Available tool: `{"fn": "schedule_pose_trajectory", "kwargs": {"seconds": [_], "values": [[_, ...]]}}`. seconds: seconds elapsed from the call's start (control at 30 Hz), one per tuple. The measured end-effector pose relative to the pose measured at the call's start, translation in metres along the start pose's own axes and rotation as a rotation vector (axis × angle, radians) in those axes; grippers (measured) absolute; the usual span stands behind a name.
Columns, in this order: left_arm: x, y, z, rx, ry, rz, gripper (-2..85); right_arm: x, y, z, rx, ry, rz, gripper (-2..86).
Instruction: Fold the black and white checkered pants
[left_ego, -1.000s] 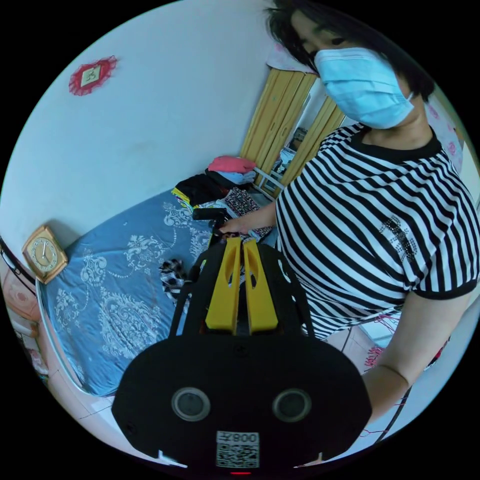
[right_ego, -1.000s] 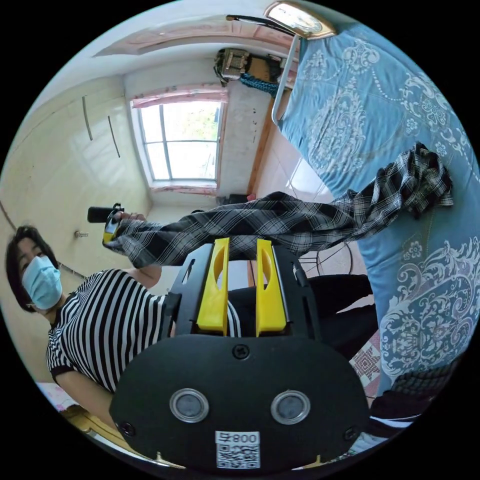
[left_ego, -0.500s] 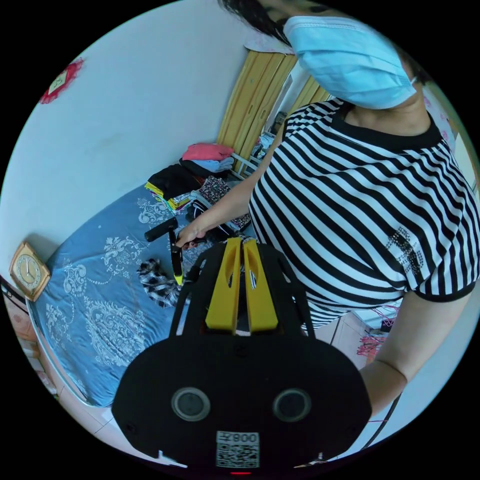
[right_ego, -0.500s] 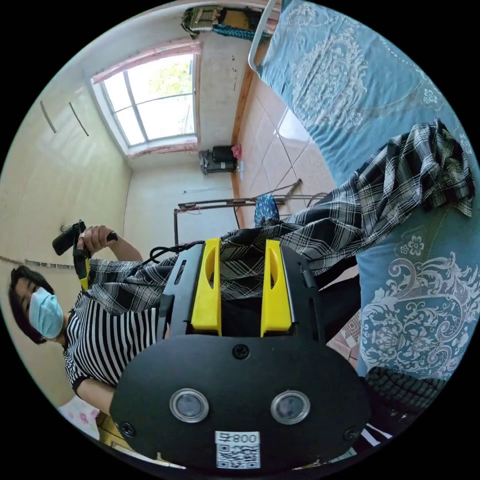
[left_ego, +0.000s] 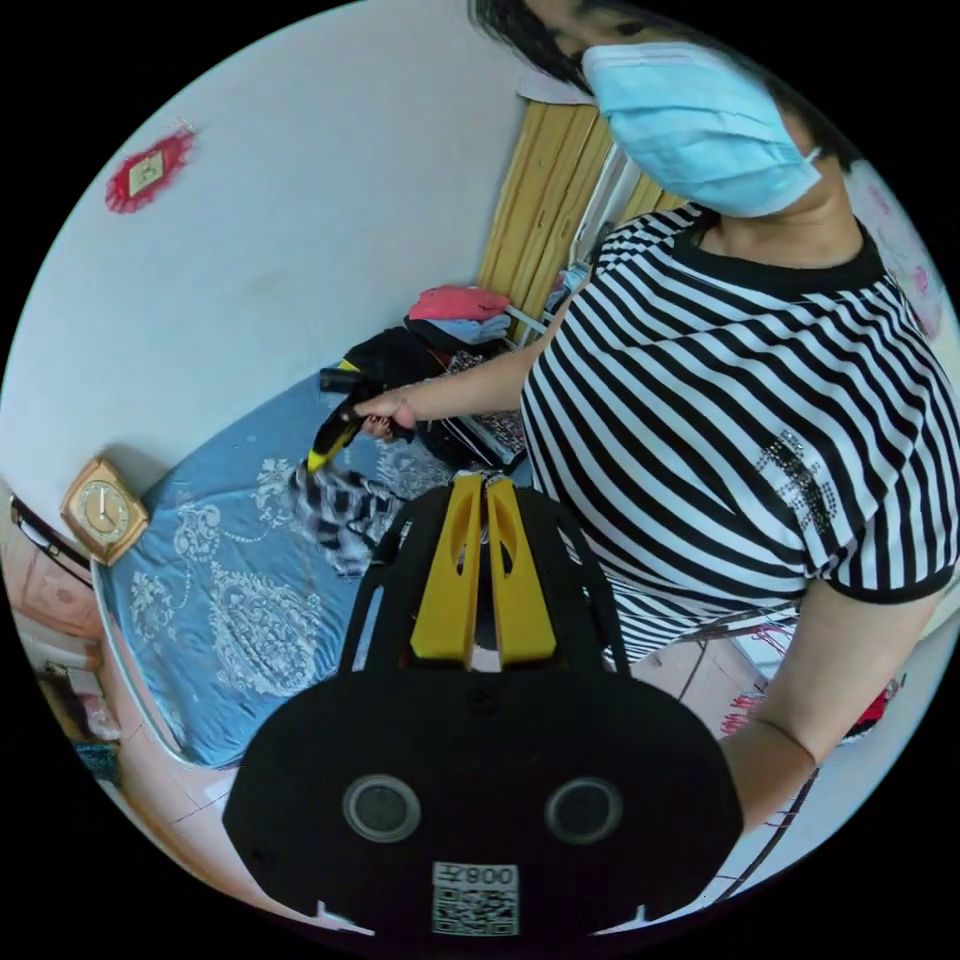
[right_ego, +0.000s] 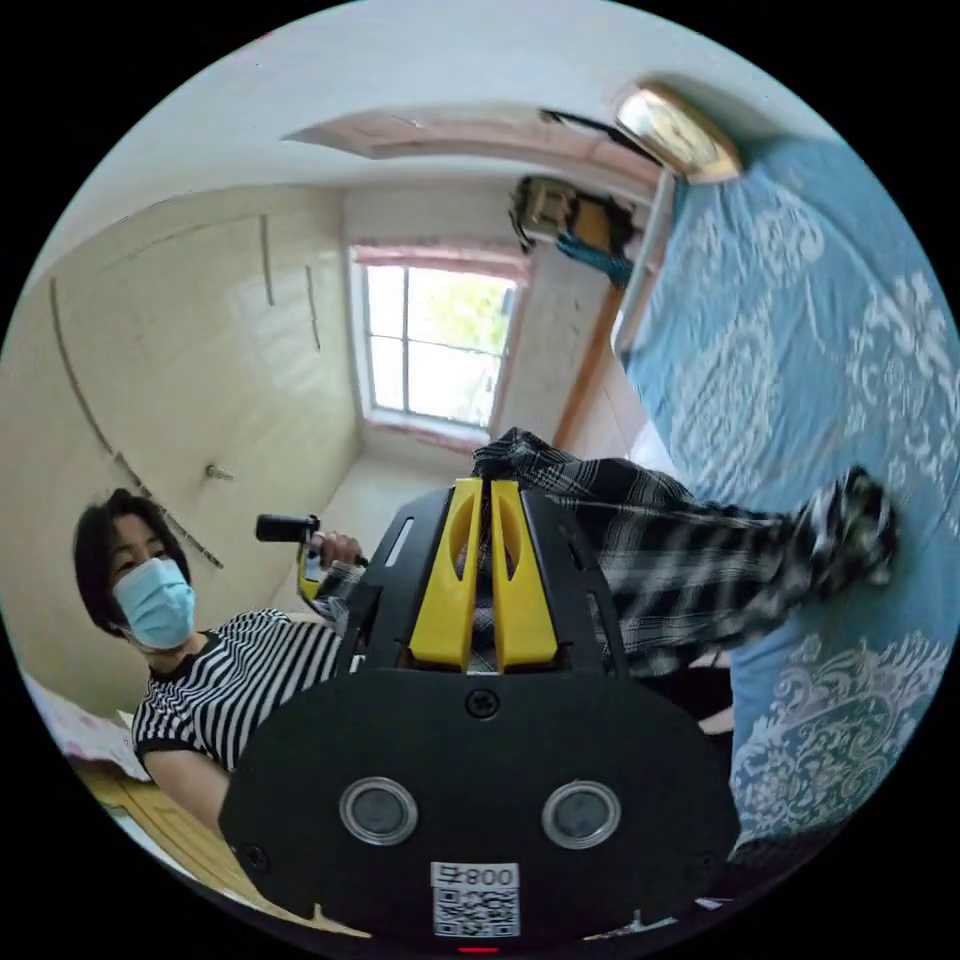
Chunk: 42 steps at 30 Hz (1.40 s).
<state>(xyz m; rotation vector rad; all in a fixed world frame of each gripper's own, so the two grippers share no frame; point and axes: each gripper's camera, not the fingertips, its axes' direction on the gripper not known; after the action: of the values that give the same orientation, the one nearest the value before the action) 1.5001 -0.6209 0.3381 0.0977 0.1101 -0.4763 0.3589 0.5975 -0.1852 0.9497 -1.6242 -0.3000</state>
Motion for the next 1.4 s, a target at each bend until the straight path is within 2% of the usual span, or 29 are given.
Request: {"fn": "schedule_pose_trajectory", "kwargs": {"seconds": [0.23, 0.4, 0.6, 0.83, 0.97, 1.1, 1.23, 1.4], "values": [[0.017, -0.009, -0.112, 0.12, -0.235, 0.131, 0.3, -0.168, 0.046, -0.114, 0.395, 0.03, -0.394, 1.1], [0.016, -0.012, -0.221, 0.333, -0.37, 0.313, 0.3, -0.274, 0.099, -0.152, 0.574, 0.144, -0.601, 1.0], [-0.013, -0.007, -0.341, 0.596, -0.299, 0.458, 0.3, -0.38, 0.159, -0.151, 0.709, 0.305, -0.804, 0.9], [-0.061, -0.002, -0.455, 0.726, -0.265, 0.449, 0.2, -0.451, 0.179, -0.144, 0.742, 0.464, -0.909, 0.8], [-0.102, 0.007, -0.52, 0.764, -0.268, 0.407, 0.2, -0.461, 0.158, -0.142, 0.696, 0.517, -0.921, 0.8], [-0.159, 0.025, -0.576, 0.712, -0.363, 0.312, 0.3, -0.435, 0.113, -0.132, 0.639, 0.535, -0.873, 0.8], [-0.234, 0.055, -0.621, 0.63, -0.419, 0.2, 0.3, -0.363, 0.024, -0.1, 0.525, 0.53, -0.736, 0.9], [-0.401, 0.138, -0.686, 0.584, -0.362, -0.033, 0.4, -0.235, -0.092, -0.035, 0.38, 0.516, -0.534, 1.0]]}}
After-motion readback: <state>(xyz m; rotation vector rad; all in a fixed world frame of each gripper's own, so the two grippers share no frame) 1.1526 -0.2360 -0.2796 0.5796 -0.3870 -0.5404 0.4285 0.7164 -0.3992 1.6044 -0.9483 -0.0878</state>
